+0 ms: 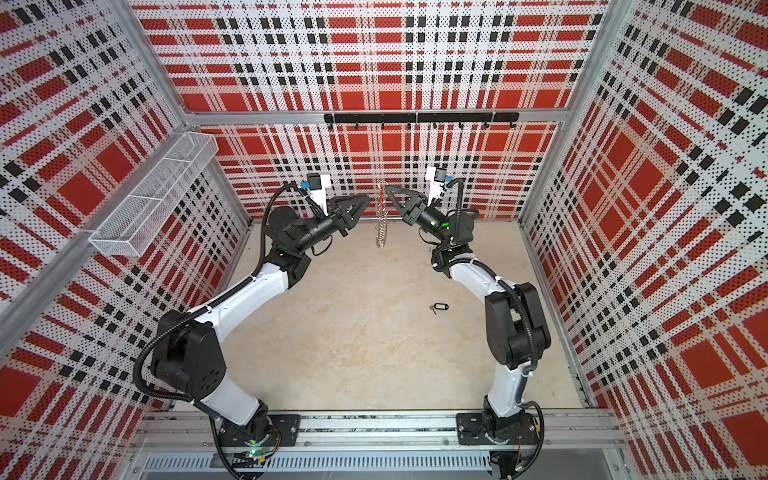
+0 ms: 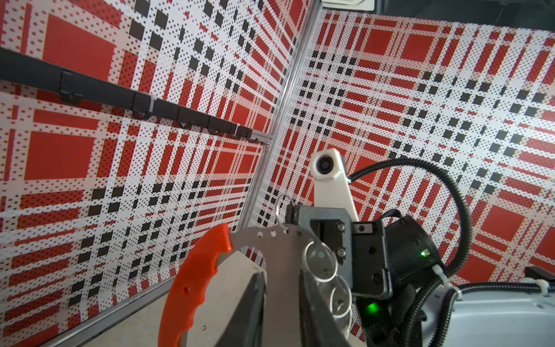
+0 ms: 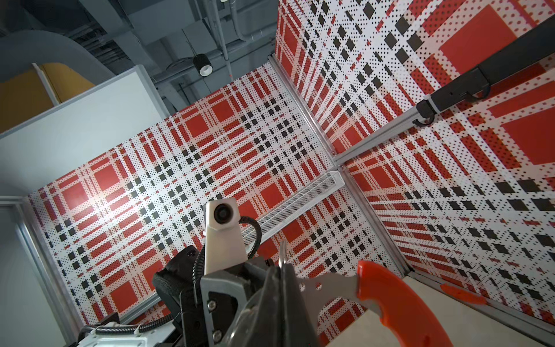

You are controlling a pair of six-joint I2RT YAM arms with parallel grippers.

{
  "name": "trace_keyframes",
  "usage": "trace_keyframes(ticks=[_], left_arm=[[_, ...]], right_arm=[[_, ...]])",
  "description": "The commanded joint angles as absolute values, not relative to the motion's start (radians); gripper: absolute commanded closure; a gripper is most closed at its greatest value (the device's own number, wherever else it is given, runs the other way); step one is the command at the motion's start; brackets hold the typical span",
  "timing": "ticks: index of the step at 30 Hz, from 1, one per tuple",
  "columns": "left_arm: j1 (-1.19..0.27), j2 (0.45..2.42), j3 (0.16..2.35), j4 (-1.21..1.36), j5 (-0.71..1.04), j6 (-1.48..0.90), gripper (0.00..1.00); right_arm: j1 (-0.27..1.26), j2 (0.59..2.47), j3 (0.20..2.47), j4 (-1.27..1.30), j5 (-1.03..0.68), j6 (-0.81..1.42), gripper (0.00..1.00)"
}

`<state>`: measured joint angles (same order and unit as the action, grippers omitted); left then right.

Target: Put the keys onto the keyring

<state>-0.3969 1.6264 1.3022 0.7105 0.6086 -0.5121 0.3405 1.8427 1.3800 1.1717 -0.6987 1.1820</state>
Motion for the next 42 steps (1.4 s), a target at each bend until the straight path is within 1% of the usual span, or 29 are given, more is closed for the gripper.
trace_keyframes(ticks=[1, 6, 17, 25, 36, 42], left_arm=[[-0.381, 1.628, 1.301, 0.843, 0.653, -0.558, 0.75], [-0.372, 1.647, 1.317, 0.876, 0.693, -0.602, 0.75], [-0.371, 1.696, 1.359, 0.930, 0.733, -0.662, 0.74], [-0.354, 1.722, 1.365, 1.050, 0.747, -0.765, 0.74], [-0.354, 1.730, 1.370, 1.050, 0.762, -0.776, 0.74], [-0.339, 1.725, 1.365, 1.050, 0.753, -0.779, 0.70]], right_arm=[[0.352, 1.863, 1.434, 1.279, -0.708, 1.243, 1.00], [0.366, 1.866, 1.451, 1.228, -0.733, 1.199, 1.00], [0.381, 1.882, 1.483, 1.222, -0.780, 1.203, 1.00], [0.385, 1.889, 1.500, 1.217, -0.812, 1.206, 1.00], [0.392, 1.894, 1.520, 1.223, -0.835, 1.212, 1.00], [0.393, 1.882, 1.513, 1.217, -0.838, 1.201, 1.00]])
